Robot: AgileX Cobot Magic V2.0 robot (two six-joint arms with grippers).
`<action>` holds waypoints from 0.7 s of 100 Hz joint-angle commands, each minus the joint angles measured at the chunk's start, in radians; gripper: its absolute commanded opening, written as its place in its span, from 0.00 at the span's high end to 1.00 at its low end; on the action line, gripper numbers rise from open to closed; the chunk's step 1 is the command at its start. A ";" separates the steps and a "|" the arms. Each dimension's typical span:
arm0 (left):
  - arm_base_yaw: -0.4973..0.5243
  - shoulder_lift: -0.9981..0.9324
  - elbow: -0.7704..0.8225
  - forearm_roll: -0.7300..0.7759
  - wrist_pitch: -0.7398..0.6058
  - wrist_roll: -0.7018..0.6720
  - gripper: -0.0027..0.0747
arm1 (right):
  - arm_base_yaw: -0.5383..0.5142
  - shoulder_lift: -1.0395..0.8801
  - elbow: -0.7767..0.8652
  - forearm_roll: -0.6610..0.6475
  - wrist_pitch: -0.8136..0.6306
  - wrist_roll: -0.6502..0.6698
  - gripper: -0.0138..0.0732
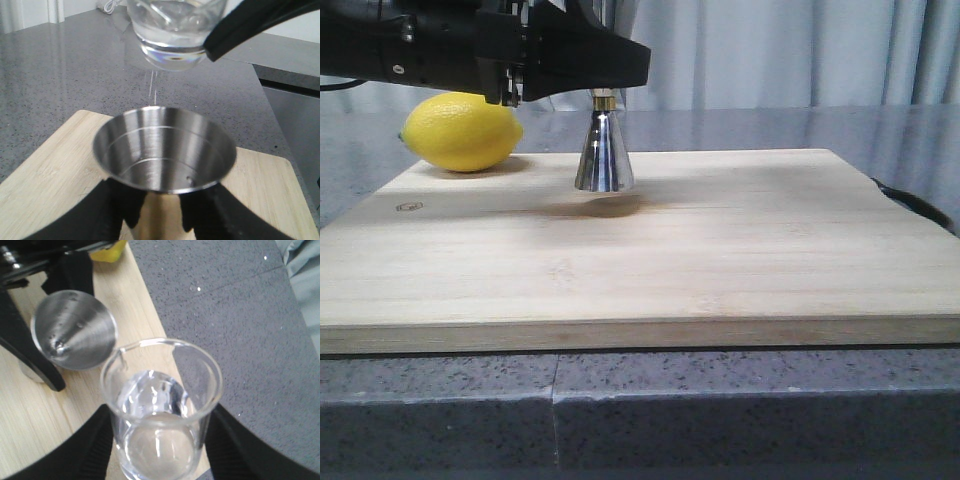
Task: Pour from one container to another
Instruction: 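Tilt the beaker with the right gripper, pouring liquid into the jigger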
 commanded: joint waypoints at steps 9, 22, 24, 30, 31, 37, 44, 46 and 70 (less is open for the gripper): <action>-0.010 -0.037 -0.028 -0.085 0.102 -0.008 0.66 | 0.060 -0.026 -0.038 -0.135 -0.056 -0.016 0.55; -0.010 -0.037 -0.028 -0.085 0.102 -0.008 0.66 | 0.109 -0.006 -0.038 -0.237 -0.048 -0.016 0.55; -0.010 -0.037 -0.028 -0.085 0.102 -0.008 0.66 | 0.116 -0.004 -0.038 -0.254 -0.044 -0.016 0.55; -0.010 -0.037 -0.028 -0.085 0.102 -0.008 0.66 | 0.132 0.005 -0.038 -0.290 -0.033 -0.016 0.55; -0.010 -0.037 -0.028 -0.085 0.102 -0.008 0.66 | 0.134 0.008 -0.038 -0.298 -0.032 -0.016 0.55; -0.010 -0.037 -0.028 -0.085 0.102 -0.008 0.66 | 0.145 0.017 -0.038 -0.329 -0.022 -0.016 0.55; -0.010 -0.037 -0.028 -0.085 0.102 -0.008 0.66 | 0.155 0.022 -0.038 -0.357 -0.018 -0.016 0.55; -0.010 -0.037 -0.028 -0.085 0.102 -0.008 0.66 | 0.160 0.023 -0.038 -0.367 -0.018 -0.016 0.55; -0.010 -0.037 -0.028 -0.085 0.102 -0.008 0.66 | 0.172 0.024 -0.038 -0.445 -0.008 -0.016 0.55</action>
